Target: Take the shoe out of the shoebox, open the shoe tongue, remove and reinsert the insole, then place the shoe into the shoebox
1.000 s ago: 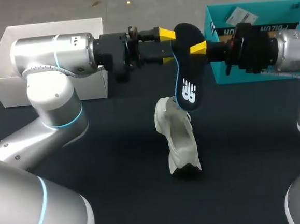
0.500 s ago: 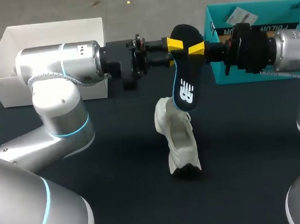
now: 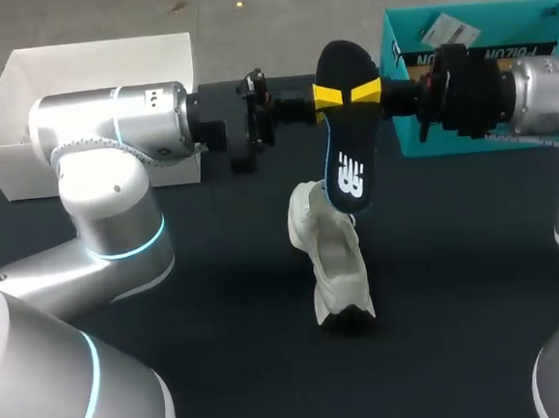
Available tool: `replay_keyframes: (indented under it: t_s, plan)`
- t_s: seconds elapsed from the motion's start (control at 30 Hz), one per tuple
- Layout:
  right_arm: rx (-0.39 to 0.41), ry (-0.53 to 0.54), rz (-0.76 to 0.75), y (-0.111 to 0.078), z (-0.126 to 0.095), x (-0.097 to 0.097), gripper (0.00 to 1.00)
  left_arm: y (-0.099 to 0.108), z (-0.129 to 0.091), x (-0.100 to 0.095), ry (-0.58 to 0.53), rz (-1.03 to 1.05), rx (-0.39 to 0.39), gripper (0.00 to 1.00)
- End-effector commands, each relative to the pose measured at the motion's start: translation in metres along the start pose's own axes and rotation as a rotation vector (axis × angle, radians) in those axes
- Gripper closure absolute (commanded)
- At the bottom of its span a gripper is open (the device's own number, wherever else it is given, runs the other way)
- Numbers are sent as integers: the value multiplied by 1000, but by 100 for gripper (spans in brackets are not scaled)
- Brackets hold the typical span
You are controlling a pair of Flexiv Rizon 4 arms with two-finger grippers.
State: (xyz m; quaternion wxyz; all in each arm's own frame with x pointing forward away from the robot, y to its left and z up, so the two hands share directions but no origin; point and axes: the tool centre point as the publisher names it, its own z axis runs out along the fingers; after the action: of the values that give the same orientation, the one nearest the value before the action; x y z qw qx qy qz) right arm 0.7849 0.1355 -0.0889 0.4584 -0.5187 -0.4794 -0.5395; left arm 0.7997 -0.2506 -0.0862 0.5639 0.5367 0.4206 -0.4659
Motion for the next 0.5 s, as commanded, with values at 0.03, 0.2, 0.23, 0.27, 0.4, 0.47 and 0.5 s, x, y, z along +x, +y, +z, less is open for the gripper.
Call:
replay_keyframes:
  t_s: [0.03,0.2,0.23,0.27,0.4,0.47,0.5]
  plan:
    - [-2,-13,-12,2,-4,-2,24,-4,4,0,5,-37,-7,100]
    - [0,-141,-72,6,-43,-14,0,-3,-5,-7,3,-103,-46,100]
    - [7,-162,-78,7,-57,-17,0,-3,-8,-10,11,-127,-50,100]
    - [26,-206,-82,8,-67,-20,0,-3,-10,-12,11,-144,-52,100]
    - [31,-337,-53,9,-76,-23,0,-4,-14,-18,26,-193,-59,100]
    - [31,-337,-53,9,-76,-23,0,-5,-13,-20,24,-205,-66,100]
    - [31,-337,-53,9,-76,-23,0,-5,-12,-21,22,-215,-69,100]
